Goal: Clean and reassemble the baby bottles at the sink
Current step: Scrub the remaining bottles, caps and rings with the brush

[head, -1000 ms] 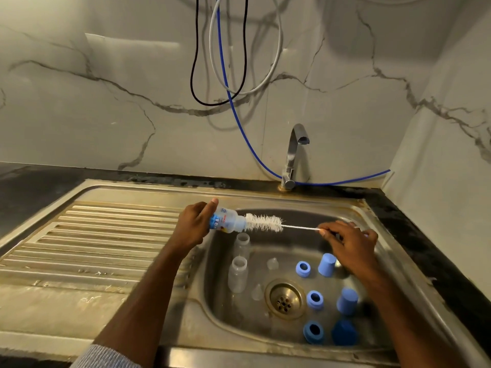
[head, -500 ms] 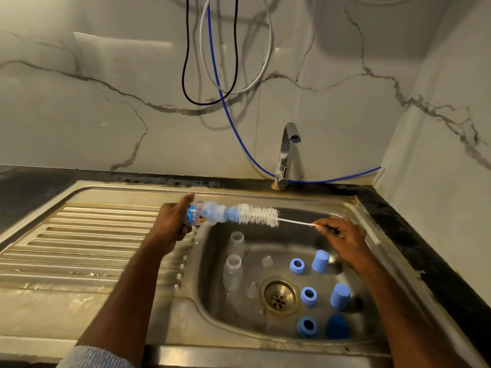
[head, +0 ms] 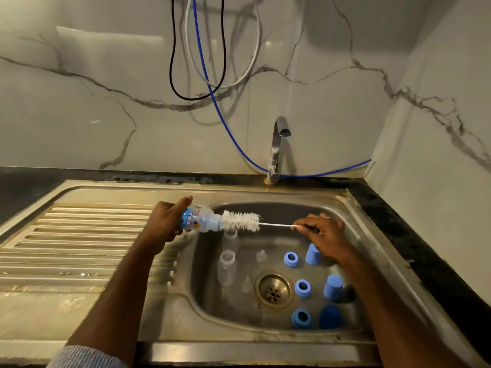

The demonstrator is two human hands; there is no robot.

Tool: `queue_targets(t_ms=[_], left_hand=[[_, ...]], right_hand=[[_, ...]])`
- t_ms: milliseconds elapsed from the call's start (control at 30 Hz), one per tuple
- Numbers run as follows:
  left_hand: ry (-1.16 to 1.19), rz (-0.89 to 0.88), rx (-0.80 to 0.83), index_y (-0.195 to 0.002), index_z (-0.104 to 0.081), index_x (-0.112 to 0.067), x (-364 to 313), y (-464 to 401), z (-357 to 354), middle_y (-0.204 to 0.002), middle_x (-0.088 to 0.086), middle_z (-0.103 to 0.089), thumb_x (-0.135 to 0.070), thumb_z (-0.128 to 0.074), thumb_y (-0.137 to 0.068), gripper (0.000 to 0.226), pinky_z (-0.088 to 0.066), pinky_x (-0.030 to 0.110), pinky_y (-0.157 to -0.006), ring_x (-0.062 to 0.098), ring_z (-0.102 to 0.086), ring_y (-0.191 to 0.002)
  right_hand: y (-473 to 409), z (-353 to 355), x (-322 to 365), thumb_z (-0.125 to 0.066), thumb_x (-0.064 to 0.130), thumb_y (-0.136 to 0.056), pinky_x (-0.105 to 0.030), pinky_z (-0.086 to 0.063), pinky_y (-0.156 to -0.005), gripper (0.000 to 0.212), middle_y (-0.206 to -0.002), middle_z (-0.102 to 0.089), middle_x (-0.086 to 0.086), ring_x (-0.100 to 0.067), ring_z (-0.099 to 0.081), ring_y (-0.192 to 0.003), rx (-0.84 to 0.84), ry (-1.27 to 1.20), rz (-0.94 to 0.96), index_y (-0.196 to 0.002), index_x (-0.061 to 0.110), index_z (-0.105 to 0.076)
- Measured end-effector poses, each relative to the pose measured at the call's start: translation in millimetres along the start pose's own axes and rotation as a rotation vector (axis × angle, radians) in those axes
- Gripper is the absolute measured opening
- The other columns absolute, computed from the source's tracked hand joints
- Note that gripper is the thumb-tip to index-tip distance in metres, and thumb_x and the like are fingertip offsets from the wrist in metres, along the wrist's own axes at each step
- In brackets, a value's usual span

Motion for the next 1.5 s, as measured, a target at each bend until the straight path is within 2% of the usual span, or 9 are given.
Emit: queue_targets(t_ms=[333, 500, 733, 900, 1000, 1133, 1233, 1333, 1500], left_hand=[[0.033, -0.028, 0.090, -0.095, -0.069, -0.004, 1.6, 4.1, -9.3, -0.070, 0.011, -0.065, -0.059, -0.054, -0.093, 0.057, -0.038, 0.021, -0.043, 0.014, -0.052, -0.050], [0.303, -0.207, 0.244, -0.120, -0.060, -0.013, -11.9, 10.4, -11.3, -0.114, 0.012, -0.064, -0.034, -0.064, -0.092, 0.036, -0.057, 0.030, -0.066, 0.023, -0.068, -0.088], [-0.150, -0.525, 0.009, -0.125, -0.054, -0.017, -13.9, 7.4, -5.7, -0.126, -0.001, -0.059, 0.004, -0.076, -0.083, 0.052, -0.053, 0.028, -0.091, 0.012, -0.059, -0.112], [0.017, -0.485, -0.048, -0.124, -0.060, -0.019, -6.2, -0.3, 8.5, -0.126, 0.001, -0.063, 0.003, -0.078, -0.081, 0.052, -0.057, 0.029, -0.084, 0.021, -0.066, -0.109], [0.249, -0.399, -0.035, -0.125, -0.063, -0.015, -0.7, -3.4, 10.9, -0.121, 0.007, -0.067, 0.001, -0.073, -0.087, 0.042, -0.058, 0.043, -0.083, 0.030, -0.069, -0.103], [0.445, -0.332, -0.074, -0.120, -0.066, -0.012, 2.1, -5.1, 13.4, -0.106, 0.016, -0.069, -0.014, -0.061, -0.098, 0.022, -0.052, 0.029, -0.059, 0.024, -0.068, -0.083], [0.268, -0.357, -0.160, -0.121, -0.063, -0.016, 2.2, -5.9, 6.7, -0.103, 0.008, -0.070, -0.021, -0.060, -0.101, 0.022, -0.054, 0.024, -0.059, 0.021, -0.070, -0.083], [0.019, -0.377, -0.259, -0.134, -0.055, -0.014, -0.4, -6.8, -0.5, -0.123, 0.011, -0.065, -0.022, -0.064, -0.098, 0.038, -0.060, 0.041, -0.080, 0.027, -0.069, -0.102], [-0.250, -0.578, -0.398, -0.132, -0.052, -0.010, -12.6, -1.7, 1.8, -0.139, 0.015, -0.046, -0.002, -0.076, -0.084, 0.054, -0.045, 0.039, -0.096, 0.030, -0.046, -0.126]], right_hand=[[0.5, -4.0, -10.2, -0.063, 0.019, -0.098, -0.044, -0.043, -0.105, 0.021, -0.088, -0.071, 0.020, -0.002, -0.063, -0.094, -0.038, -0.189, -0.071, -0.091, 0.037, -0.073], [-1.3, -11.1, -25.6, -0.057, 0.017, -0.101, -0.029, -0.046, -0.085, 0.027, -0.083, -0.070, 0.021, 0.004, -0.063, -0.084, 0.012, -0.246, -0.133, -0.081, 0.029, -0.070], [4.7, -18.2, -17.9, -0.045, 0.050, -0.101, -0.032, -0.050, -0.066, 0.029, -0.069, -0.064, 0.013, -0.004, -0.061, -0.063, 0.118, 0.099, -0.150, -0.081, 0.036, -0.061], [2.7, -2.6, -23.2, -0.056, 0.034, -0.101, -0.032, -0.049, -0.078, 0.028, -0.075, -0.068, 0.009, -0.009, -0.063, -0.074, 0.061, -0.058, -0.135, -0.076, 0.025, -0.067], [5.6, 0.6, -25.0, -0.059, 0.026, -0.100, -0.021, -0.042, -0.061, 0.033, -0.064, -0.057, 0.001, -0.013, -0.050, -0.063, 0.129, -0.289, -0.206, -0.070, 0.019, -0.067], [10.0, -0.1, -25.1, -0.054, 0.024, -0.102, -0.019, -0.026, -0.046, 0.040, -0.056, -0.038, -0.002, -0.011, -0.032, -0.050, 0.316, -0.427, -0.328, -0.065, 0.017, -0.065], [9.9, 1.9, -25.1, -0.056, 0.024, -0.102, -0.017, -0.028, -0.047, 0.040, -0.053, -0.039, 0.001, -0.008, -0.034, -0.048, 0.314, -0.383, -0.354, -0.063, 0.016, -0.064], [8.0, 4.5, -23.4, -0.057, 0.024, -0.101, -0.012, -0.033, -0.049, 0.040, -0.051, -0.042, 0.003, -0.007, -0.038, -0.049, 0.262, -0.345, -0.363, -0.063, 0.014, -0.064], [14.3, 9.8, -25.3, -0.053, 0.027, -0.103, -0.013, -0.028, -0.040, 0.043, -0.049, -0.039, 0.003, -0.005, -0.032, -0.040, 0.292, -0.331, -0.479, -0.063, 0.014, -0.056]])
Point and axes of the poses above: each hand's wrist, its own y-axis away from the middle knuckle, its own z-axis out of the back of the hand, x = y × z, the point moved 4 cm from there along -y, towards the middle knuckle
